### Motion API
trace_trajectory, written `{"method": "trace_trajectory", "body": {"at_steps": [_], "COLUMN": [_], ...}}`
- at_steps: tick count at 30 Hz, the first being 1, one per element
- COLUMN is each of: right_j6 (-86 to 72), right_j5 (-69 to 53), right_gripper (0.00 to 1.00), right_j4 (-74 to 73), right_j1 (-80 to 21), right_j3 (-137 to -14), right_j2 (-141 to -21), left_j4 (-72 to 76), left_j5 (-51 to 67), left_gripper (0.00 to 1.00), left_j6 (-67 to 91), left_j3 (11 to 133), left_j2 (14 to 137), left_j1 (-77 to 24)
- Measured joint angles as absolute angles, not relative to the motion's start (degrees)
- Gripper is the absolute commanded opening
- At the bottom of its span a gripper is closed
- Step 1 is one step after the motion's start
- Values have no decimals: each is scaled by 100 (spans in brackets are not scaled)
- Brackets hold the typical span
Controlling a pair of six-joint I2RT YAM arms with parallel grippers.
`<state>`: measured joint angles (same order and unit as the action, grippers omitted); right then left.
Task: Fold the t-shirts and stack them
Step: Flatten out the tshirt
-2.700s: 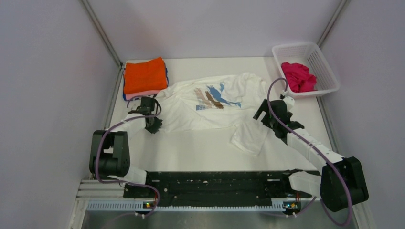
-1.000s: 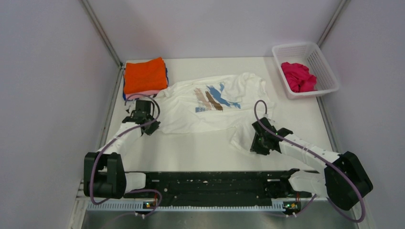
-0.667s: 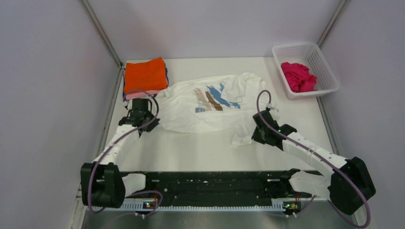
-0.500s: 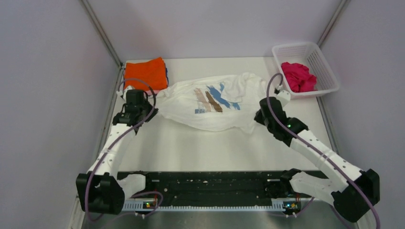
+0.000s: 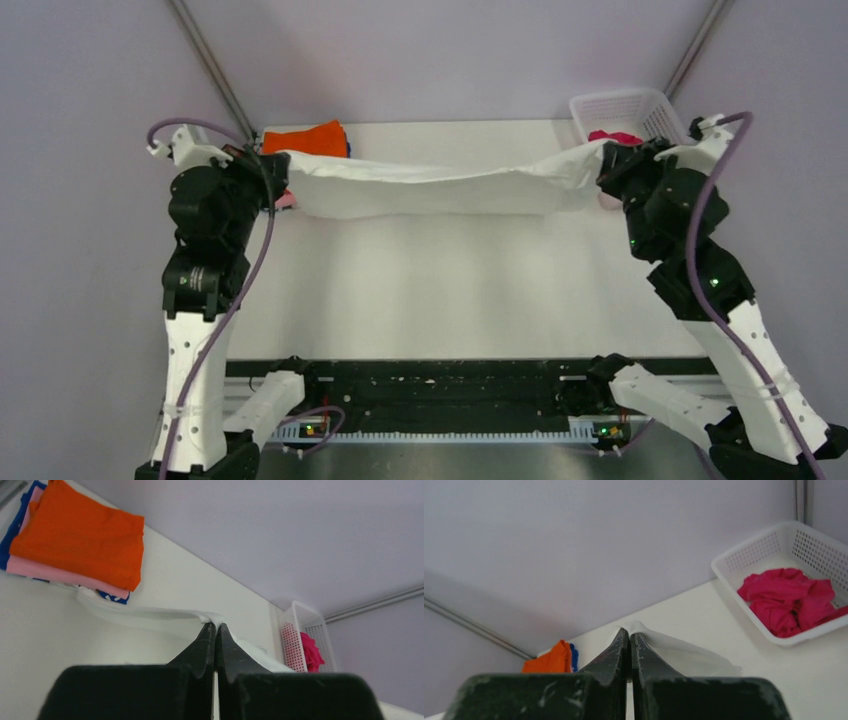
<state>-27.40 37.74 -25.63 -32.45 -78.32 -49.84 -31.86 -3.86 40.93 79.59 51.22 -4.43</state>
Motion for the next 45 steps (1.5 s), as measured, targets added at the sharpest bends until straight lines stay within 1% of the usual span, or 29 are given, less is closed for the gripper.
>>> {"method": "trace_trajectory", "body": {"at_steps": [3,6,12,15,21,26,29,32,34,36,39,42,43,45], "right_j6": [-2432,-2161,-1896,-1811,-1573,-1186,-864,-526,-272,-117,-217,-499,-604,-834], "right_j5": [3507,3022,1900,1557,1444,2047,2637,3317,3809,4163,4176,3924,3815,3529], "right_gripper": [0,0,0,0,0,0,0,0,0,0,0,0,0,0], "right_j4": [-2700,-2998,-3494,-3712,-3951,-3913,-3664,-3186,-2729,-2202,-1826,-1509,-1389,-1166], "right_j1": [-3245,-3234,-3234,-3234,-3234,-3234,-3234,-3234,-3218,-3076,-2663,-2191,-2075,-1865], "right_j3": [-8582,-9598,-11325,-11985,-12669,-12717,-12554,-11968,-11249,-10265,-9185,-8206,-7944,-7588], "right_j2": [-4969,-5081,-5157,-5168,-5258,-5575,-5907,-6211,-6399,-6582,-6989,-7505,-7693,-8165], "left_j4": [-3496,-3754,-4200,-4390,-4630,-4748,-4663,-4410,-4115,-3778,-3295,-2969,-2923,-2746], "left_j5": [-318,-209,78,215,307,287,185,-43,-252,-489,-720,-784,-792,-770], "left_gripper": [0,0,0,0,0,0,0,0,0,0,0,0,3,21], "left_j6": [3933,3795,3618,3579,3577,3577,3577,3583,3618,3684,3798,3900,3929,3962], "left_j3": [8847,9673,10798,11231,11507,11413,11155,10582,9935,9089,7885,7172,7109,7155], "left_j2": [5100,5074,4770,4626,4598,4797,5050,5404,5673,6010,6709,7679,8062,8766], "left_j1": [-443,-445,-445,-445,-443,-445,-445,-445,-445,-443,-443,-443,-445,-449]}}
